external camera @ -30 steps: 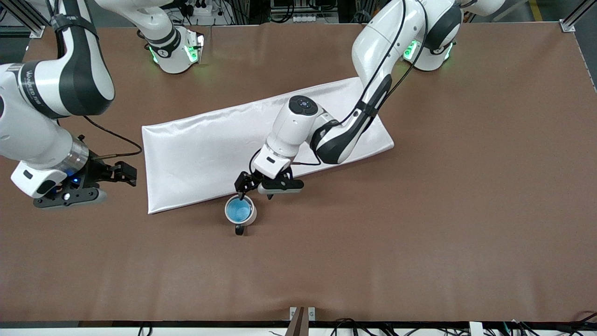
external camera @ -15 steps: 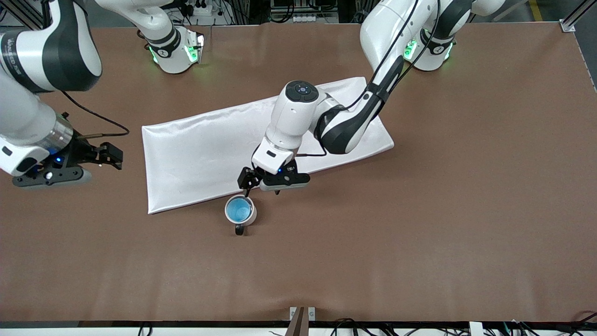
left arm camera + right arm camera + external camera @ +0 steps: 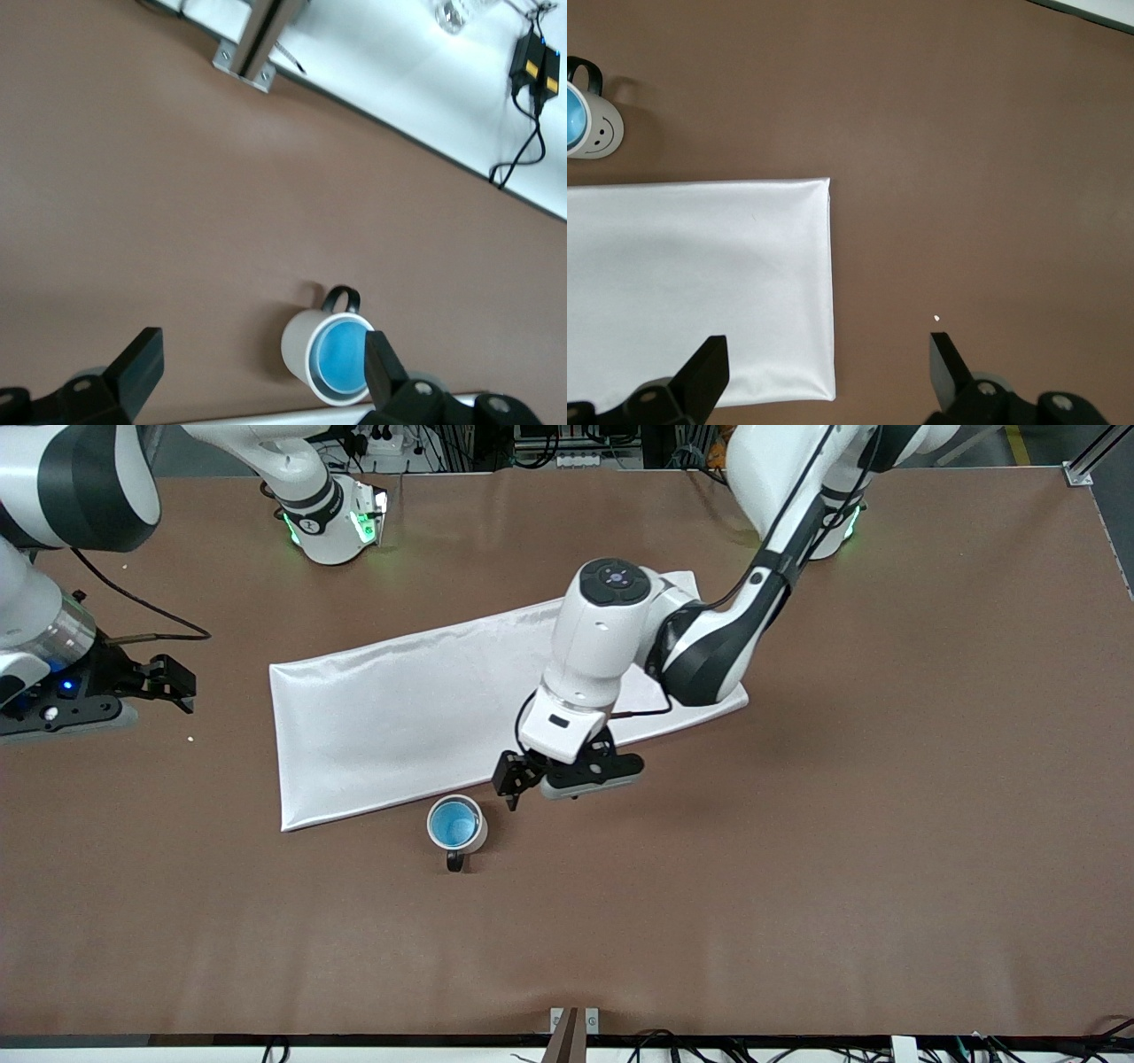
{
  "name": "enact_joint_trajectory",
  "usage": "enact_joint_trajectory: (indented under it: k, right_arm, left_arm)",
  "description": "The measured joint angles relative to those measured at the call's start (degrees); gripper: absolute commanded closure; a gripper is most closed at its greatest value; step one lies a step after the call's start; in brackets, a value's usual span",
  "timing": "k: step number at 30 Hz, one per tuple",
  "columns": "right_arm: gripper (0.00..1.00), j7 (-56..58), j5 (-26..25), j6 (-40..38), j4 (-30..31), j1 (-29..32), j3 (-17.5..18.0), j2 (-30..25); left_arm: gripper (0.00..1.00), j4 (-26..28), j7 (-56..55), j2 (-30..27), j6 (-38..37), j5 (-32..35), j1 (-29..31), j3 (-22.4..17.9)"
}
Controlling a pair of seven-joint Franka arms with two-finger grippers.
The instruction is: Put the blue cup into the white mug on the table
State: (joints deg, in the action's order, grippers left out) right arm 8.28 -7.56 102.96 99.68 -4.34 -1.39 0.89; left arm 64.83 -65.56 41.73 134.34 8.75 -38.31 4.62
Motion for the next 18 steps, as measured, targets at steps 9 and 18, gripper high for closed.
enact_joint_trajectory:
  k: [9,18]
  right_arm:
    - [0.00,-0.1,0.8,-1.3,-0.1,1.3,1.5,-1.8]
    - [0.00,-1.7,9.8,-5.5,-2.5,4.5,3.4,-2.5]
  left_arm:
    - [0.00,10.9,4.3,-10.2,-0.7,0.0,3.8,-0.1]
    - [0.00,24.6,12.2,-20.8,-0.8,0.0,8.4,-0.2]
